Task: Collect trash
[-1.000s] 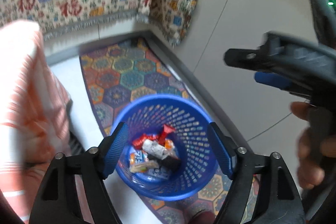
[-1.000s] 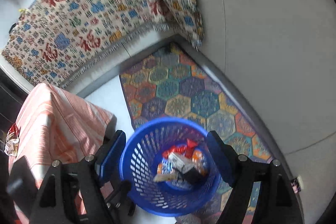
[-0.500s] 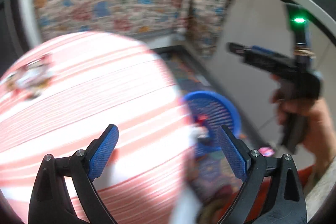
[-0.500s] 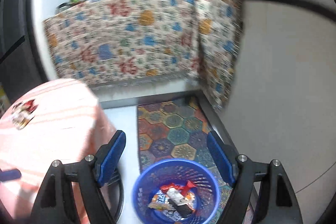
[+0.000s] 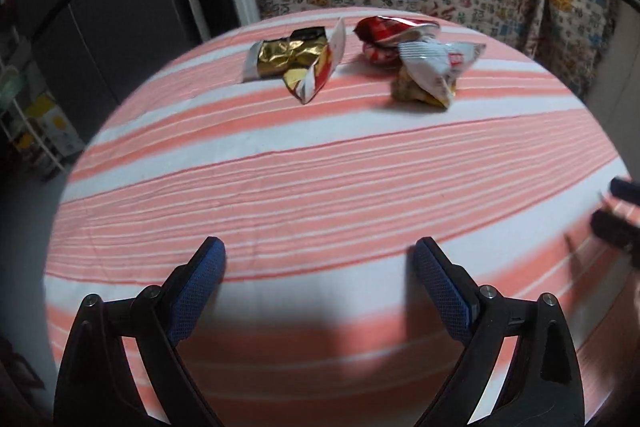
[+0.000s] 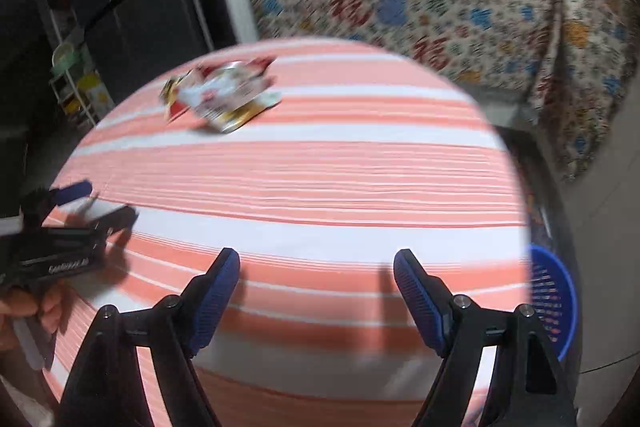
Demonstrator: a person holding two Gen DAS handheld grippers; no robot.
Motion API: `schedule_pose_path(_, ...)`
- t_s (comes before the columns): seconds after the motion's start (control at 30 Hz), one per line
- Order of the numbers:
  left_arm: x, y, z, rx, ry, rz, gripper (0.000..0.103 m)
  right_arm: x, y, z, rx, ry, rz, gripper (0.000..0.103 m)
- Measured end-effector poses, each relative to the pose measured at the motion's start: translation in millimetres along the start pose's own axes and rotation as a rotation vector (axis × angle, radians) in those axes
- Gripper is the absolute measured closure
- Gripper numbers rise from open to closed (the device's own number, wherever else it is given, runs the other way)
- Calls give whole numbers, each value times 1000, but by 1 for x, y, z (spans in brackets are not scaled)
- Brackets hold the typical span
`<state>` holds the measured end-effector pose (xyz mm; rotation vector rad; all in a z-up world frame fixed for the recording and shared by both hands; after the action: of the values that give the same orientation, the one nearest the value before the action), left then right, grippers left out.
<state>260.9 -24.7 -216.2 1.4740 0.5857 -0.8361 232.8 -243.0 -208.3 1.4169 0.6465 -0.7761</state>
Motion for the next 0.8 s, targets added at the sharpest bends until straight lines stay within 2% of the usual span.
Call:
schedule_pose_path(0.13, 14, 13, -14, -9, -37, -18, 0, 20, 13, -40, -26, -24, -28, 22)
schedule_pose_path(0.23, 21, 21, -20, -20, -55, -23, 0, 33, 16, -61, -57, -87, -23, 13)
schedule_pose_path(0.37, 26, 30, -29, 17, -94, -29, 0, 46, 27, -66, -44, -101, -20, 0)
schedule_pose_path(0.63, 43, 55, -32, 53, -114, -28, 0, 54, 33, -68, -45, -112, -31, 0)
schedule_pose_path(0.67, 44, 59, -32, 56, -118, -23, 3, 54, 32, -68, -46, -113, -31, 0)
schedule_pose_path(0.77, 48, 77, -25, 78, -142, 16, 25, 54, 33, -69, -46, -114, -32, 0)
schedule_pose_path(0.8, 49, 82, -22, 85, -143, 28, 28, 53, 33, -70, -46, -114, -32, 0)
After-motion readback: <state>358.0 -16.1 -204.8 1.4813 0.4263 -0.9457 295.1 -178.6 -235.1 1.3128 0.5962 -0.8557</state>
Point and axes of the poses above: each gripper's, at about its wrist camera, not at the fingertips, and x roughly the way its jaws point, z to its right, y to its top, the point moved 2 cm from there along x, roughly the way its jaws point, and after that the axes turned 11 degrees about -y, right-handed, at the moved point
